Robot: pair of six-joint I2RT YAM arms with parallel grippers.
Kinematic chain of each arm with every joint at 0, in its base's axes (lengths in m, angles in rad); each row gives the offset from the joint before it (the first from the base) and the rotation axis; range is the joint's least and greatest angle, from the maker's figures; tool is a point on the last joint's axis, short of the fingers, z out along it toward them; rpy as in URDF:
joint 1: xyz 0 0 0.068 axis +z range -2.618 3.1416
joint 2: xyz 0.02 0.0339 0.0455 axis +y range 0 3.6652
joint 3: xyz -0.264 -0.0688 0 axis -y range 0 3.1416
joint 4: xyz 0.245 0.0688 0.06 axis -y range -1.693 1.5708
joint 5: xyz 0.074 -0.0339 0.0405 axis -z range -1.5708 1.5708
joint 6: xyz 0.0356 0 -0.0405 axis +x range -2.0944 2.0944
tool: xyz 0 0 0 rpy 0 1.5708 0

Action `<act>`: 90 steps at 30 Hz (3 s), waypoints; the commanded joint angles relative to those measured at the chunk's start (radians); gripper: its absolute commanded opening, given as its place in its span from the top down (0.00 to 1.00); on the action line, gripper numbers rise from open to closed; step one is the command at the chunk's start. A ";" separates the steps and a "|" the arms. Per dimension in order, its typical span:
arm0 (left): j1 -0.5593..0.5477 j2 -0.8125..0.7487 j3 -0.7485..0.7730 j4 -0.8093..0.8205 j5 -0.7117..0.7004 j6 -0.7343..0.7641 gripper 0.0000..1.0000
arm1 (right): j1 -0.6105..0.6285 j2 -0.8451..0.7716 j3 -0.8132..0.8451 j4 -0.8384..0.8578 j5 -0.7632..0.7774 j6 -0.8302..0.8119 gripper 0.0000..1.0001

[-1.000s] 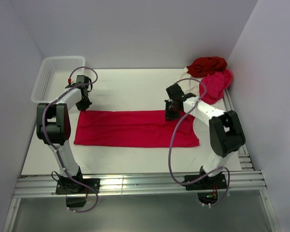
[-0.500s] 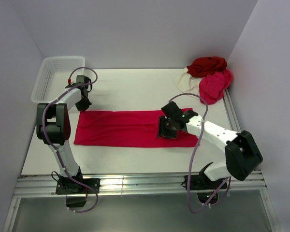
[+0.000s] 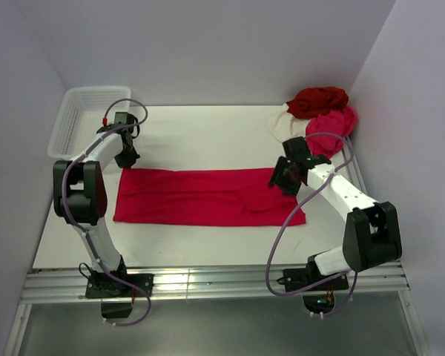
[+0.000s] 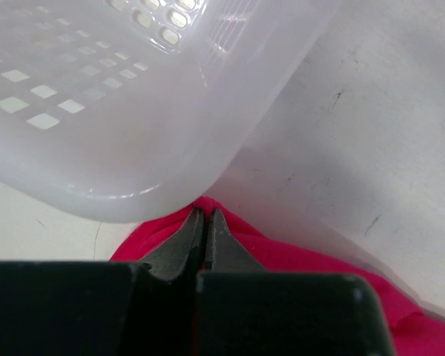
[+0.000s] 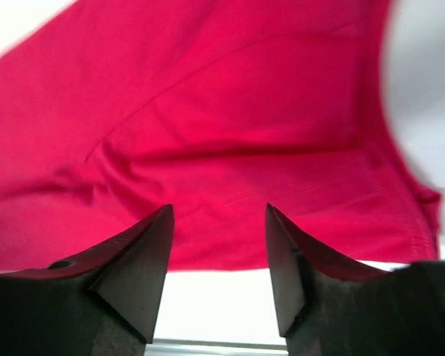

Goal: Roll the t-shirts
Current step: Fold the tshirt

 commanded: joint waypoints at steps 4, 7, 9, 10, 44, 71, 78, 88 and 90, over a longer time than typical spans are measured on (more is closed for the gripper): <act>0.002 -0.084 0.033 -0.017 0.027 0.010 0.87 | -0.096 -0.074 -0.063 -0.043 0.047 0.109 0.35; 0.002 -0.100 0.040 -0.027 0.036 0.014 0.71 | -0.152 -0.112 -0.138 0.006 -0.044 0.183 0.35; 0.004 -0.104 0.049 -0.038 0.038 0.020 0.57 | -0.175 -0.129 -0.166 0.046 -0.074 0.206 0.35; 0.002 -0.102 0.060 -0.052 0.042 0.025 0.54 | -0.191 -0.140 -0.173 0.043 -0.071 0.227 0.36; -0.746 -0.096 0.018 0.123 0.424 -0.286 0.50 | -0.266 -0.210 -0.319 0.120 -0.108 0.355 1.00; -0.909 0.087 -0.021 0.310 0.408 -0.610 0.60 | -0.266 -0.223 -0.321 0.095 -0.113 0.338 1.00; -0.910 0.110 0.006 0.286 0.377 -0.618 0.63 | -0.266 -0.230 -0.325 0.095 -0.117 0.335 1.00; -0.909 0.137 0.046 0.279 0.342 -0.625 0.99 | -0.266 -0.238 -0.325 0.086 -0.116 0.324 1.00; -0.910 0.128 0.037 0.279 0.345 -0.632 1.00 | -0.266 -0.237 -0.321 0.082 -0.117 0.324 1.00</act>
